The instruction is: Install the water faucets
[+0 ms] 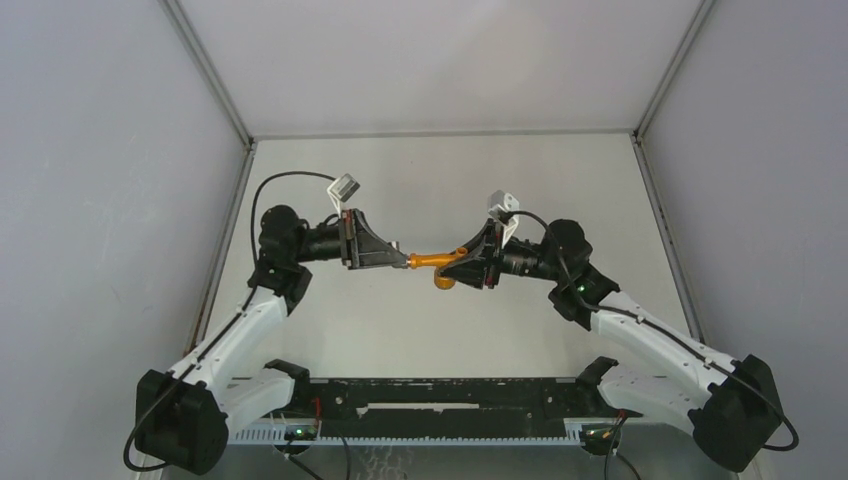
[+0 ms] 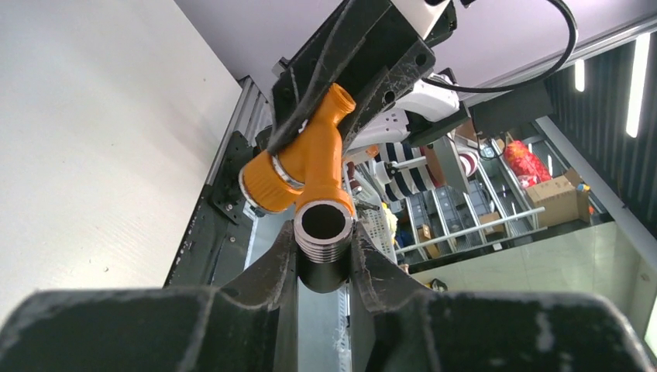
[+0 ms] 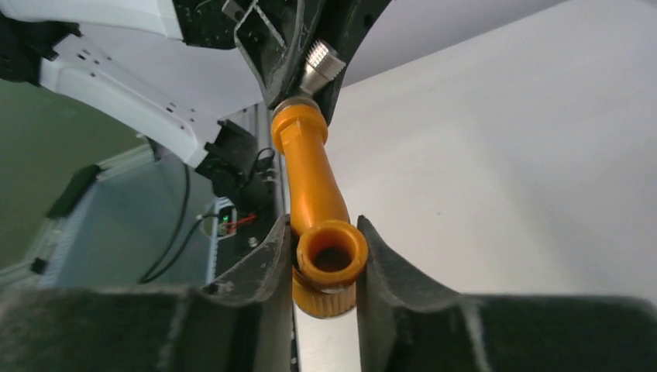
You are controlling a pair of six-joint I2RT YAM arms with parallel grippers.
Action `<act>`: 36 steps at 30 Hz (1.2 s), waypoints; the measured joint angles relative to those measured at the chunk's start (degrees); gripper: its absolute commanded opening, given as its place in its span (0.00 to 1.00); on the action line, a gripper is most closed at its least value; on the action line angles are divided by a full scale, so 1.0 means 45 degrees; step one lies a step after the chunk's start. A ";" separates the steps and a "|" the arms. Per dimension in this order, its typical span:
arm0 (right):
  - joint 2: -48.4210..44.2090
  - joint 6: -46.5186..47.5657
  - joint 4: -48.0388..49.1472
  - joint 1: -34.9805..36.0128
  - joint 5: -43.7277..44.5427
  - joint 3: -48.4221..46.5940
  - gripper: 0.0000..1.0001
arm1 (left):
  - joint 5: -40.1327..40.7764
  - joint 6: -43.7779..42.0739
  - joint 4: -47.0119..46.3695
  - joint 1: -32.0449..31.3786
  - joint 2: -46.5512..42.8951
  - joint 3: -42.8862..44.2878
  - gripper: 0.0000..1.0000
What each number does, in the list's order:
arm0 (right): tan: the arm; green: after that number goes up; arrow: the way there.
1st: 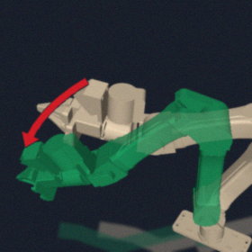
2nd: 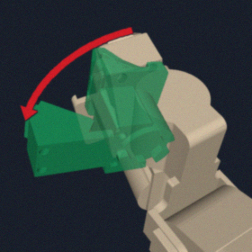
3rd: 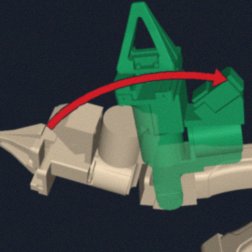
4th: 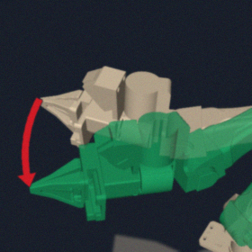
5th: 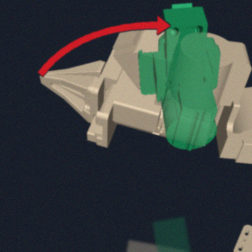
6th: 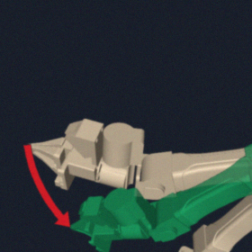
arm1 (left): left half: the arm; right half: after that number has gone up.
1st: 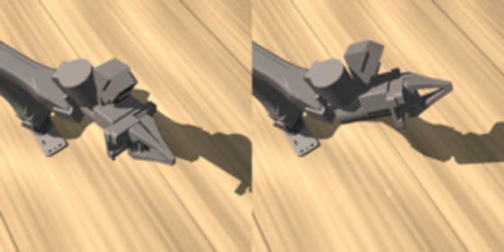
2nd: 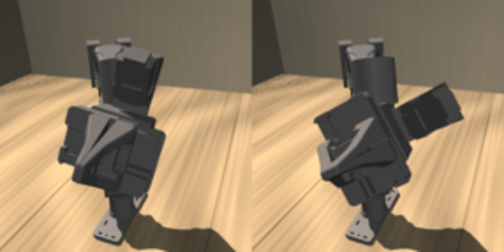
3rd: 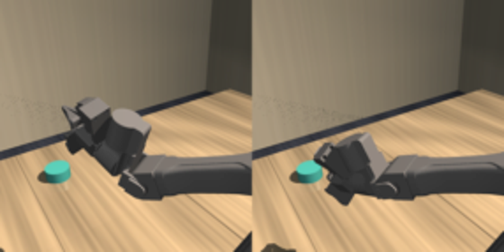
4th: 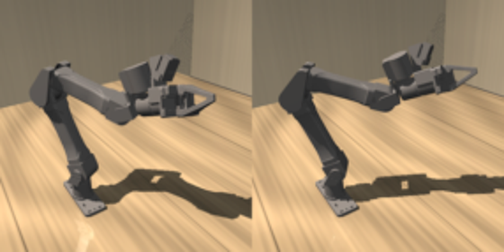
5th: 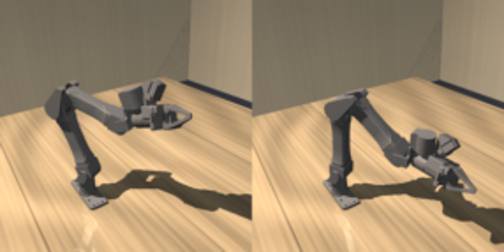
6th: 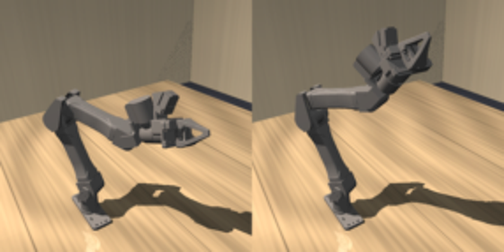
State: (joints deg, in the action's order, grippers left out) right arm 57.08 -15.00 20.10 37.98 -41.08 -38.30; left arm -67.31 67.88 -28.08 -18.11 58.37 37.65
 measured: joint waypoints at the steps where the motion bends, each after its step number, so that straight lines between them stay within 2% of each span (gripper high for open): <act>1: 0.0010 -0.0189 -0.0058 -0.0005 -0.0073 -0.0068 0.19 | 0.0000 -0.0117 0.0146 0.0029 0.0000 0.0015 0.00; 5: 0.0199 -0.1962 -0.0573 -0.0350 -0.0495 -0.0457 0.10 | 0.0019 -0.1282 0.1457 0.0039 -0.0024 0.0549 0.00; 9: 0.0986 -0.4323 -0.2385 -0.1093 -0.1423 -0.1865 0.05 | 0.0554 -0.3740 0.3973 0.0005 -0.0029 0.1797 0.00; 11: 0.1501 -0.5673 -0.3070 -0.1477 -0.2093 -0.2433 0.20 | 0.0719 -0.4396 0.4396 -0.0034 0.0015 0.2025 0.00; 15: 0.2900 -0.8908 -0.3745 -0.2210 -0.3711 -0.2759 0.67 | 0.1093 -0.5547 0.5207 -0.0102 0.0413 0.2108 0.00; 19: 0.3225 -1.1982 -0.3351 -0.2667 -0.4303 -0.1836 0.91 | 0.1545 -0.6203 0.6008 -0.0053 0.0801 0.2069 0.00; 22: 0.2914 -1.3478 -0.2822 -0.3016 -0.4600 -0.1545 0.96 | 0.1608 -0.6037 0.5989 -0.0039 0.0879 0.2064 0.00; 27: 0.1982 -1.3138 -0.3279 -0.3881 -0.4891 -0.2006 0.98 | 0.1608 -0.5008 0.5508 -0.0039 0.1161 0.2025 0.00; 30: 0.1511 -1.1176 -0.4765 -0.4201 -0.4381 -0.2584 0.96 | 0.1656 -0.4085 0.4969 -0.0029 0.1345 0.1928 0.00; 33: 0.0491 -0.8524 -0.6144 -0.3997 -0.2458 -0.2623 0.97 | 0.1705 -0.3356 0.4585 -0.0024 0.1375 0.1923 0.00; 35: -0.0928 -0.6717 -0.5741 -0.3575 -0.0918 -0.1715 0.99 | 0.1705 -0.3016 0.4347 -0.0024 0.1375 0.1923 0.00; 36: -0.1175 -0.6513 -0.5663 -0.3347 -0.0767 -0.1525 0.99 | 0.1700 -0.2851 0.4265 -0.0024 0.1370 0.1923 0.00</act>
State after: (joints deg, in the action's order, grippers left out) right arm 51.79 -44.31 -5.39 22.92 -44.53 -45.17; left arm -59.66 55.05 -8.88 -18.22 64.53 46.30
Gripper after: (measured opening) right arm 0.973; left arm 0.247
